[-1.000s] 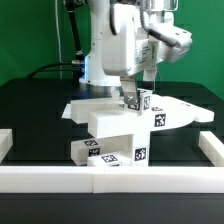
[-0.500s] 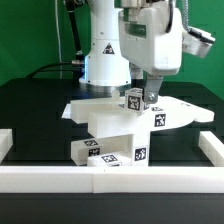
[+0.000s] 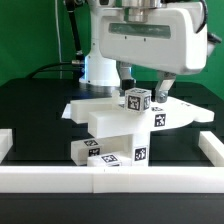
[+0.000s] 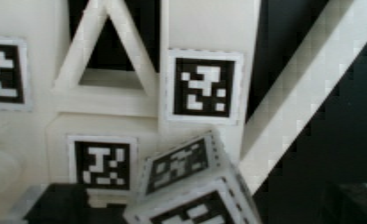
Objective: Assemble chair
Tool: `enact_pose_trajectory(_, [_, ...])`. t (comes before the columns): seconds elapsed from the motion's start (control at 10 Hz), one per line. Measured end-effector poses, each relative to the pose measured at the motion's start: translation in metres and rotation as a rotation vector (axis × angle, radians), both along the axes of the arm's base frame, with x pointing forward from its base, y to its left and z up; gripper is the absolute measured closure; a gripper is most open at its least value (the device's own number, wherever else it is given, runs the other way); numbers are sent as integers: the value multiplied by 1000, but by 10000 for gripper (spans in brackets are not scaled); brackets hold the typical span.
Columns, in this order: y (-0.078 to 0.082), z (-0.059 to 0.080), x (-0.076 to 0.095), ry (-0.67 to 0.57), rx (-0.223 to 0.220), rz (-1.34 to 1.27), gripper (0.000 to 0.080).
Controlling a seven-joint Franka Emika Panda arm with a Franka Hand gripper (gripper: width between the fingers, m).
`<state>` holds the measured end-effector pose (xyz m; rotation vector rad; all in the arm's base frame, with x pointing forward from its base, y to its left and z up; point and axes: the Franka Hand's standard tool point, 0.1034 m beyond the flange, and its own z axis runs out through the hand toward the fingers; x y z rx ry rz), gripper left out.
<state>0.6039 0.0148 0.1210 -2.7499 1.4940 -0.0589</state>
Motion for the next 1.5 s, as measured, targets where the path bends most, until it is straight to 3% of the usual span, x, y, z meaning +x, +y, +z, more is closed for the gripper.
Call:
enact_pose_trajectory(0.4, [-2, 0, 0, 3, -12, 232, 151])
enact_pose_trajectory(0.5, [-2, 0, 0, 3, -12, 232, 275])
enact_pose_trajectory(0.6, [-2, 0, 0, 3, -12, 230, 275])
enact_pose_trajectory(0.8, [-3, 0, 0, 3, -12, 229, 515])
enact_pose_trajectory(1.2, [-3, 0, 0, 2, -9, 146, 514])
enact_pose_trajectory(1.5, [-2, 0, 0, -1, 4, -91, 514])
